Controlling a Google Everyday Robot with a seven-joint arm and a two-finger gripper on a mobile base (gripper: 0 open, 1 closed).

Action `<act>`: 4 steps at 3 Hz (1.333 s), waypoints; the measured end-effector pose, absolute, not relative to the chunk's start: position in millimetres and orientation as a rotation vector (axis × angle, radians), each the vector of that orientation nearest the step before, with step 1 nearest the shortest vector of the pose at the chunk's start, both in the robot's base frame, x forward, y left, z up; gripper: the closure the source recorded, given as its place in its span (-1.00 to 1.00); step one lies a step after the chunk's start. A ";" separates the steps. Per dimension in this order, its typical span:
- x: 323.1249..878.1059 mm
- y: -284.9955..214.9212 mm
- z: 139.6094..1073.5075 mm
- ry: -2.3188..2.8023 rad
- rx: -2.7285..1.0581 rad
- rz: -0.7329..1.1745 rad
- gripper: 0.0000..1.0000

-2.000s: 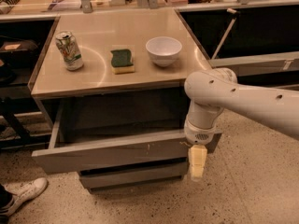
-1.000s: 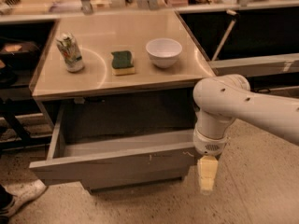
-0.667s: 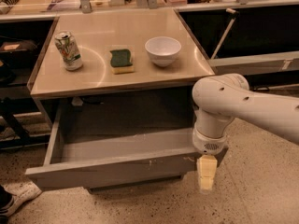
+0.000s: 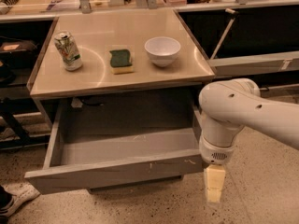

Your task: Open top drawer

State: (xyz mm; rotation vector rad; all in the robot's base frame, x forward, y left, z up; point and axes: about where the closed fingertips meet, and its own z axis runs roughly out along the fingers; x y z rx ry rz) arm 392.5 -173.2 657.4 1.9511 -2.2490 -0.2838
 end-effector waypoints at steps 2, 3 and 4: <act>378.3 -178.0 660.5 -2.255 1.921 -0.290 -1.00; 363.6 -182.7 663.1 -2.266 1.888 -0.298 -1.00; 350.9 -181.2 667.9 -2.303 1.848 -0.318 -1.00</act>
Offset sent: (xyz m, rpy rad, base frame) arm -0.1659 -0.0487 0.0192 -0.0545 0.1528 -0.1775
